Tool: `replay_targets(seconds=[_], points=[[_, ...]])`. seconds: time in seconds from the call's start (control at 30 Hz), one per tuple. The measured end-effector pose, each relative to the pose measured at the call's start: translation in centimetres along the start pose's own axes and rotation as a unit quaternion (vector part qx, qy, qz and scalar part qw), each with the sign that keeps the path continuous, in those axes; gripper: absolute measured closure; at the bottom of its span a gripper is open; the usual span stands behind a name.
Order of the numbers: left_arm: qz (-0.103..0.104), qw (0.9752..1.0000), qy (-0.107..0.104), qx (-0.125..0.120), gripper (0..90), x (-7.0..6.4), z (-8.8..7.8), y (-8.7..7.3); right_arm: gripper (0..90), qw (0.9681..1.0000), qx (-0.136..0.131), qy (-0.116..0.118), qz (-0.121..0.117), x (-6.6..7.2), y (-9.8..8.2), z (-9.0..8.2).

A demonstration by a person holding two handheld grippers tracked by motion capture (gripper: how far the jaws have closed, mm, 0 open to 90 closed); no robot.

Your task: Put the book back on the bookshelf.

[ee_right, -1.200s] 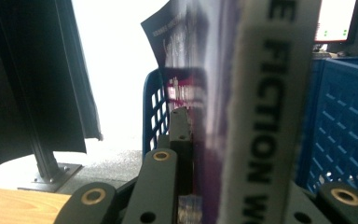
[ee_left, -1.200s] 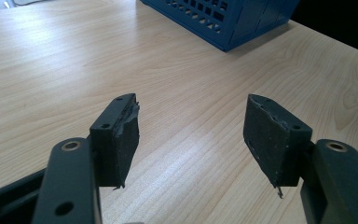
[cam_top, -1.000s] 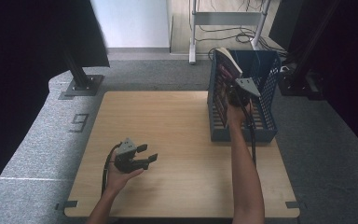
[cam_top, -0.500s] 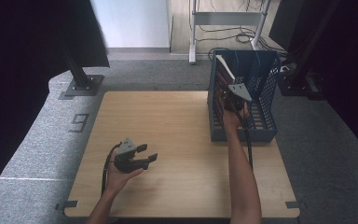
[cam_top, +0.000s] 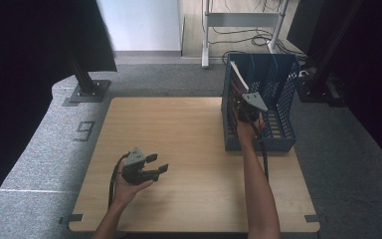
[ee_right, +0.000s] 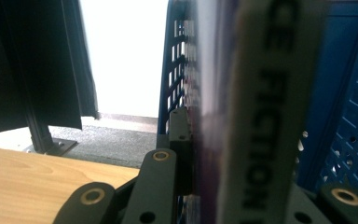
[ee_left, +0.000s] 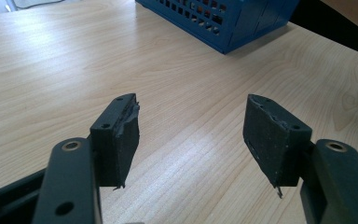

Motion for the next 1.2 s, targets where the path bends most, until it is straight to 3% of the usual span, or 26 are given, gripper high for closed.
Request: replay_targets(seconds=[0.2,0.5,0.63,0.87,1.2], points=[[0.003,1.0000,0.001,0.002,36.1,-0.2,0.0,0.1,80.5,0.9997,0.022,0.003,-0.012,0.3,-0.3,-0.8],[0.007,1.0000,0.000,0.006,36.1,-0.5,0.4,0.1,80.1,0.9984,0.054,0.007,0.012,-0.9,-0.6,-1.2],[0.006,1.0000,0.001,0.004,36.1,-0.4,0.3,0.1,81.3,0.9982,0.060,0.003,0.008,-0.8,-0.5,-1.2],[0.002,1.0000,0.003,0.002,36.1,-0.1,0.1,0.0,81.9,0.9987,0.047,-0.006,0.015,-0.9,-0.3,-0.7],[-0.006,1.0000,0.002,-0.003,36.1,0.5,-0.1,-0.1,82.0,0.9985,0.023,-0.036,0.034,-1.2,0.2,1.0]])
Point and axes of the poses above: each handheld gripper's, and its own axes: z roughly forward along the jaws, y roughly out of its top, x roughly to its left, the point moved 2 cm from there along z, roughly forward along the jaws, and after that the axes turned 14 degrees about x, right-handed, at the moved point
